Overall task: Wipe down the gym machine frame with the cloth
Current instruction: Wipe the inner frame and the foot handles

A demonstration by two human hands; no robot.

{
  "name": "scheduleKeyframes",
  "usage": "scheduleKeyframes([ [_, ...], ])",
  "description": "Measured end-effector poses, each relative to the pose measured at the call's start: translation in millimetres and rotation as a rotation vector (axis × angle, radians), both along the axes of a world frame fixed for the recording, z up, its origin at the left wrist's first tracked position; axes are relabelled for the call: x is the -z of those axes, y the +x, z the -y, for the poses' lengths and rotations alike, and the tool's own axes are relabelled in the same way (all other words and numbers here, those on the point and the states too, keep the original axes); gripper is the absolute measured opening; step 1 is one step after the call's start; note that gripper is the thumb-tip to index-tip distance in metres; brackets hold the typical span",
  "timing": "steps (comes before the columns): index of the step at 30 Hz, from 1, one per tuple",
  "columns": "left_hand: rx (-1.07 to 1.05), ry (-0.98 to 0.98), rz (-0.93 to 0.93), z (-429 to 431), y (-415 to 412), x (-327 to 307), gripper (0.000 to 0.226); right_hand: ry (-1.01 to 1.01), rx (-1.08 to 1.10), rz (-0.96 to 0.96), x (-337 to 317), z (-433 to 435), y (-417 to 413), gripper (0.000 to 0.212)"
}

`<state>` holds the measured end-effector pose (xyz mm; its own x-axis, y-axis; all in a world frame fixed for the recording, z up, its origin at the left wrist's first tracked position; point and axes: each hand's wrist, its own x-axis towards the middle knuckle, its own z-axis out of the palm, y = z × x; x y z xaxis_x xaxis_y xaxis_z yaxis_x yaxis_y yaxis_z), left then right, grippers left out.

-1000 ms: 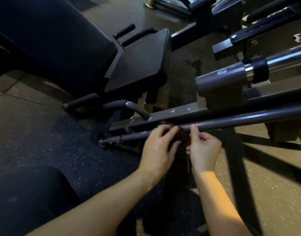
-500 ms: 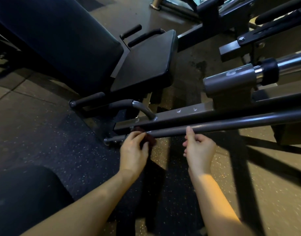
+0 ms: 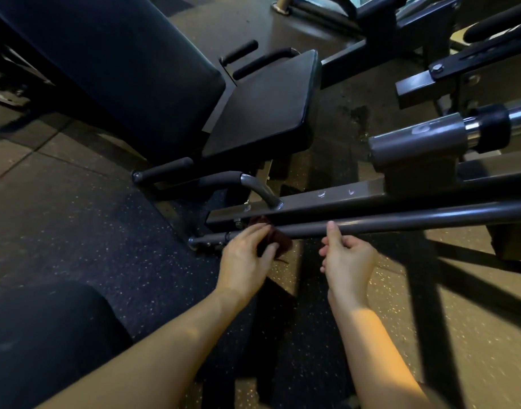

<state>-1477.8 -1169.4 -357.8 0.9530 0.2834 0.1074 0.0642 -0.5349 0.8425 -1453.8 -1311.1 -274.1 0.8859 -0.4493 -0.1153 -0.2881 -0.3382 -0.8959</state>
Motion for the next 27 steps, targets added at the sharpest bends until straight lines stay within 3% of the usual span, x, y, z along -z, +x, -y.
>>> scheduleKeyframes([
  [3, -0.069, -0.026, -0.043, -12.9, 0.4, 5.4, 0.041, 0.008, -0.003, -0.002, 0.0, 0.3, -2.1, 0.025],
  [8, 0.128, 0.034, 0.067, 10.2, 2.7, -12.1, 0.039, 0.016, 0.021, -0.006, 0.6, -3.2, -0.5, 0.026],
  [13, -0.048, -0.074, -0.048, -24.6, 2.8, 5.2, 0.037, 0.013, -0.001, -0.004, -3.5, -3.0, -3.6, 0.026],
  [19, 0.169, 0.056, 0.105, 3.9, 3.3, -8.1, 0.038, -0.016, -0.007, -0.044, -3.9, -1.2, -0.2, 0.025],
  [24, 0.019, -0.042, -0.038, -26.9, 6.5, 0.8, 0.033, -0.044, -0.021, -0.045, -4.9, -0.1, -2.5, 0.026],
  [27, 0.116, -0.002, 0.032, -12.7, 7.1, -13.7, 0.031, -0.028, -0.020, -0.051, -4.8, -1.7, -2.6, 0.026],
])
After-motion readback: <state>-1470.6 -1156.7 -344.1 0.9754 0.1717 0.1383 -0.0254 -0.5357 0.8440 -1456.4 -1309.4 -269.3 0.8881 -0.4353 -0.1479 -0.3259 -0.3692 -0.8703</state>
